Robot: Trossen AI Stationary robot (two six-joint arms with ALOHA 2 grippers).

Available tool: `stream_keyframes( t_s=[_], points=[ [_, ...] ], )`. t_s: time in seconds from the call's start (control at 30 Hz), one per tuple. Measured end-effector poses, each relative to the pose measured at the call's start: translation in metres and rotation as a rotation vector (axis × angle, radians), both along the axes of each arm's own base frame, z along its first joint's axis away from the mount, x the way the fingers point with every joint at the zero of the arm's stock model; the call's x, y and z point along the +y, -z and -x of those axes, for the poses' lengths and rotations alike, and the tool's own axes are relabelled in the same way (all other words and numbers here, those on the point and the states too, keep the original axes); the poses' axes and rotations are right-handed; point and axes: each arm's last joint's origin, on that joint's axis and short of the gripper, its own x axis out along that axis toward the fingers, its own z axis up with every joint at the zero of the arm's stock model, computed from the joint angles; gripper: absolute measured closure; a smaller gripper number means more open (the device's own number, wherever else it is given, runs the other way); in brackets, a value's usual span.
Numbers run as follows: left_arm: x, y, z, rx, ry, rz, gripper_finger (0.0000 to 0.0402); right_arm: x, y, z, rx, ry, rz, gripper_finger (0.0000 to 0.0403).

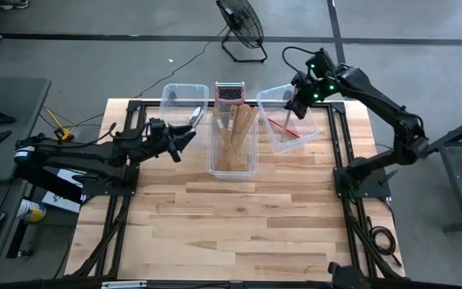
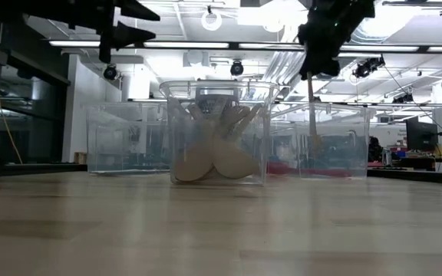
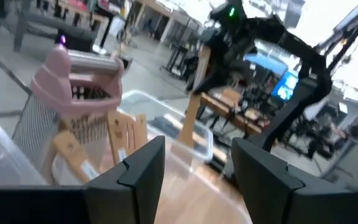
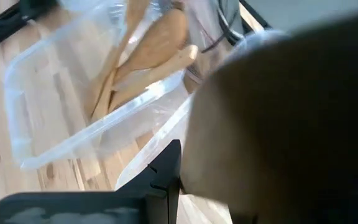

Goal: Pick & Place Kitchen Items
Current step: Put the brown spatula into the right transparent bin, then return to Home Position

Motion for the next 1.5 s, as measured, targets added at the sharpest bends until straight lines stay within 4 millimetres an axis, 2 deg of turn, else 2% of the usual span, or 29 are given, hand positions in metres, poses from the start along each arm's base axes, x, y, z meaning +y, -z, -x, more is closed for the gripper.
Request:
stream_keyframes(
  t_s=[0.17,0.47,0.53,0.7,0.83,0.97,1.13,1.33,1.5],
  points=[
    [0.0,0.001,0.003,-0.006,-0.008,-0.001,0.0217,-0.016,0.019,-0.005,0.077,0.177,-0.116,0.0321],
    [0.0,0.001,0.003,-0.005,-0.011,-0.005,0.0217,-0.032,0.038,-0.015,0.132,0.336,-0.179,0.032],
    [0.0,0.001,0.003,-0.003,-0.005,-0.009,0.0217,-0.033,0.039,-0.015,0.142,0.369,-0.182,0.0298],
    [-0.001,-0.001,0.008,0.006,0.013,-0.042,0.0217,-0.033,0.037,-0.014,0.142,0.406,-0.182,0.0202],
    [-0.002,-0.004,0.019,0.019,0.022,-0.059,0.0217,-0.028,0.031,-0.014,0.11,0.4,-0.187,0.0156],
    [-0.003,-0.004,0.034,0.049,0.024,-0.057,0.0217,-0.019,0.023,-0.013,0.092,0.379,-0.181,0.0135],
    [-0.002,-0.001,0.047,0.074,-0.004,0.0,0.0217,-0.004,0.007,-0.001,0.064,0.418,-0.184,0.0129],
    [-0.003,0.005,0.062,0.134,-0.026,0.027,0.0217,0.039,-0.025,0.02,0.007,0.343,-0.045,0.0129],
    [-0.003,0.006,0.065,0.15,-0.027,0.016,0.0217,0.074,-0.028,0.036,-0.177,0.222,-0.04,0.0128]
  ],
)
